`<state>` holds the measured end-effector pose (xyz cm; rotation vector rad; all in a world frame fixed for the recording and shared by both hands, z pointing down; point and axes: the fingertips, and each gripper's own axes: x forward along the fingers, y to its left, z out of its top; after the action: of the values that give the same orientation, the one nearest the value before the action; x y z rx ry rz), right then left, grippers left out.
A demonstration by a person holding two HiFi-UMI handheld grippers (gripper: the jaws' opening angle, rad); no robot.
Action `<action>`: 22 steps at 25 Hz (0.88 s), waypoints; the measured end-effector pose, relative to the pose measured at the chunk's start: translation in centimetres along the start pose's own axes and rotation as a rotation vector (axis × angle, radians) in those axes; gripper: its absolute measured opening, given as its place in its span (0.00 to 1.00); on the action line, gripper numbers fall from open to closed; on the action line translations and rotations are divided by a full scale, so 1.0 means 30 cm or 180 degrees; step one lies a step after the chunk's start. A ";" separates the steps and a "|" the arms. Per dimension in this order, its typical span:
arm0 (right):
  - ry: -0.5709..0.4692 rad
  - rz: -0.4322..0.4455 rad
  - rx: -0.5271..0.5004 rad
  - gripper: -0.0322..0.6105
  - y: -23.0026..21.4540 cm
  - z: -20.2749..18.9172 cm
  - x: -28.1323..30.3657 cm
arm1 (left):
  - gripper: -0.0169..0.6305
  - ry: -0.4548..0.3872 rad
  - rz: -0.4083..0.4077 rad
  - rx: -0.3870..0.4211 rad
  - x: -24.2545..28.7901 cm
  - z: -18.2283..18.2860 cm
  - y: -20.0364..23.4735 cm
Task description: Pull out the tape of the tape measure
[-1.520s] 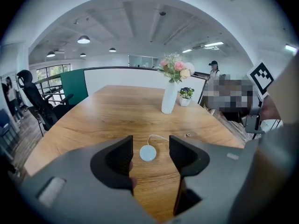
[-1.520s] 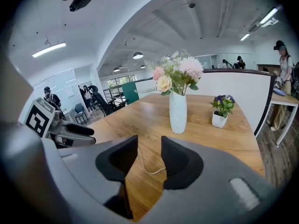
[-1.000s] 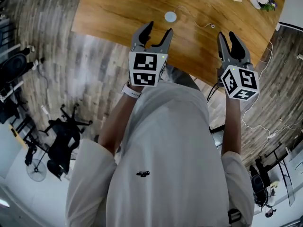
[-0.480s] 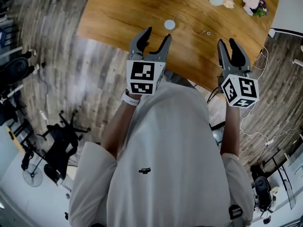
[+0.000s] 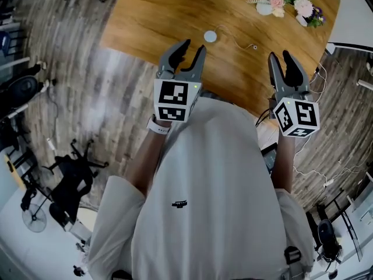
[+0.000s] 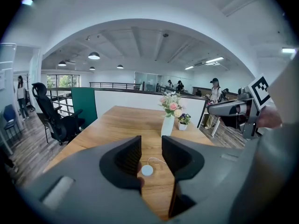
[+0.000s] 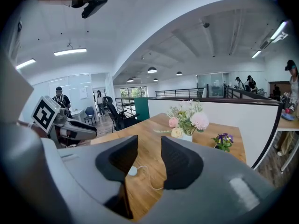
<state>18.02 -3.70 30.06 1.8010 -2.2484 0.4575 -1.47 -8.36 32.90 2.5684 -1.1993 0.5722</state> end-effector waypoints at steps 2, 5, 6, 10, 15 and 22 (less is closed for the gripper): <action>-0.0052 0.0005 -0.0018 0.30 0.007 0.026 -0.011 | 0.27 -0.0035 0.0028 0.0022 -0.019 0.012 0.007; -0.0098 -0.0003 -0.0062 0.29 0.011 0.063 -0.025 | 0.24 -0.0084 0.0082 0.0031 -0.045 0.031 0.020; -0.0101 -0.0017 -0.0080 0.27 0.010 0.074 -0.029 | 0.23 -0.0090 0.0102 0.0027 -0.051 0.036 0.025; -0.0095 -0.0063 -0.0128 0.21 0.008 0.096 -0.042 | 0.08 -0.0057 0.0277 -0.0021 -0.080 0.039 0.066; -0.0181 -0.0064 -0.0084 0.13 -0.006 0.126 -0.068 | 0.05 -0.0138 0.0302 -0.0156 -0.108 0.059 0.085; -0.0326 -0.0084 -0.0066 0.06 0.014 0.165 -0.117 | 0.05 -0.0271 0.0282 -0.0159 -0.165 0.108 0.079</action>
<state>18.48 -2.30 24.17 1.8818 -2.2842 0.3432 -5.40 -7.73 27.92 2.5313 -1.3433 0.4490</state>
